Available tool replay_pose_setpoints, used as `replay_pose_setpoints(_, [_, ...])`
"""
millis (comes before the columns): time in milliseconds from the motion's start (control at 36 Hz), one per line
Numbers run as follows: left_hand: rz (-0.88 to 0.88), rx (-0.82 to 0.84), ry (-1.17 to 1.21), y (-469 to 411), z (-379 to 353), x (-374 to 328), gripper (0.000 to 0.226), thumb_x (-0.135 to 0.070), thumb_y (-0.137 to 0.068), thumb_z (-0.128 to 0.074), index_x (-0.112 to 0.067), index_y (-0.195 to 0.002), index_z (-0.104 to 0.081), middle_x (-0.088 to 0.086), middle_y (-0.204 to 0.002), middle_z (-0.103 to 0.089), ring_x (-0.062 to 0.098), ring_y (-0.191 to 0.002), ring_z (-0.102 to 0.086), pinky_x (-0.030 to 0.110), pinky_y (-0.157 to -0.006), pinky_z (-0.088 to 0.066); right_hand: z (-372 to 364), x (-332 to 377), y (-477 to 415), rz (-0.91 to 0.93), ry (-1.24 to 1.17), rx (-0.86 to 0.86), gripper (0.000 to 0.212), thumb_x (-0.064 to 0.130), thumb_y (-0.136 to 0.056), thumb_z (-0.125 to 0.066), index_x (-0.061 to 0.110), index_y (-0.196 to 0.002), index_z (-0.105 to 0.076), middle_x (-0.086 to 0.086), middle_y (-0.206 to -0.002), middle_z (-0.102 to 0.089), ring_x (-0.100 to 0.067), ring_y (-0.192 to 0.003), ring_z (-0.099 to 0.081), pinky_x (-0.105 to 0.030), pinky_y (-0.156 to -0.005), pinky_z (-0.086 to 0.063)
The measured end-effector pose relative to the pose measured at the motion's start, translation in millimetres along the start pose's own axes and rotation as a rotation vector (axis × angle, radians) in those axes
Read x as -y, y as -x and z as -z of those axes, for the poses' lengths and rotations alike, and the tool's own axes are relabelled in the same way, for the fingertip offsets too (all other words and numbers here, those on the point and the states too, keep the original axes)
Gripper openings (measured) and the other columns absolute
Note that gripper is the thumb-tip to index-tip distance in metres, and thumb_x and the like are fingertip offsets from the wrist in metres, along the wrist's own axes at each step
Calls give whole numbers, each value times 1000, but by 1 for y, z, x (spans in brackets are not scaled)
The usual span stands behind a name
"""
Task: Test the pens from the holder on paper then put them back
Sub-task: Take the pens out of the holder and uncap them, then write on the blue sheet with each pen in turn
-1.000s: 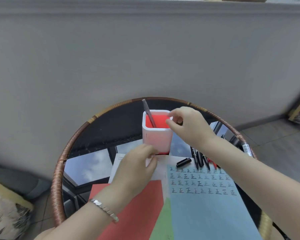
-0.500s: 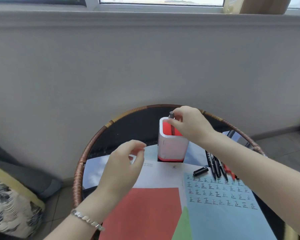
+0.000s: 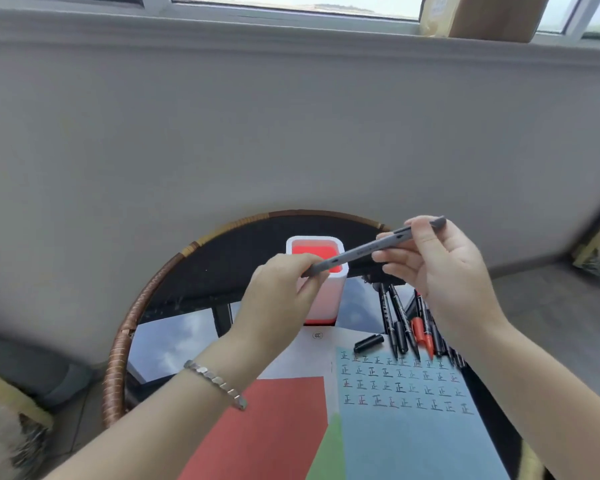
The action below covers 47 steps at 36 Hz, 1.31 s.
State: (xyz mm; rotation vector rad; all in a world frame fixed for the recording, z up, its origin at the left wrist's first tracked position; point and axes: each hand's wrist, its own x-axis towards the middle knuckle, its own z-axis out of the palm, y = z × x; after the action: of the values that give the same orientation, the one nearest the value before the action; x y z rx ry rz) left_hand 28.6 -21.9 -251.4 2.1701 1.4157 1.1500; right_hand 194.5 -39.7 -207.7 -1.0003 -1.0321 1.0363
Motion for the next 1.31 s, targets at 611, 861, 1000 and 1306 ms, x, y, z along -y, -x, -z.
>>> replay_pose_setpoints(611, [-121,326,28,36,-14,-20,29,-14,-97,-35,-30,-75,-46,-14,-74,-49,0,-75,-47,17,-66,-38,-4,-51,41,-140,125,139,25,14,-91,-52,11,-66,-47,6,-43,-47,-7,-42,-40,-15,-44,-35])
replay_pose_setpoints(861, [-194,265,-9,49,-22,-3,48,-47,-87,-15,-16,-91,-52,-2,-80,-65,20,-66,-57,40,-61,-46,-9,-60,51,-229,-3,127,34,7,-91,-49,12,-59,-40,7,-44,-34,-6,-41,-29,-14,-43,-29])
replay_pose_setpoints(1000, [-203,256,0,54,-19,-2,52,-48,-87,-17,-14,-93,-56,-2,-78,-66,19,-65,-57,38,-61,-45,-14,-64,58,-271,-77,100,34,8,-91,-49,12,-59,-39,11,-42,-32,-5,-41,-29,-16,-47,-30])
replay_pose_setpoints(1306, [17,335,-59,68,-8,4,31,-40,-98,-23,-33,-125,-34,-13,-84,-50,4,-78,-46,17,-66,-36,-5,-73,66,-114,-3,-42,24,18,-89,-54,10,-69,-45,7,-43,-37,-6,-41,-32,-14,-42,-30])
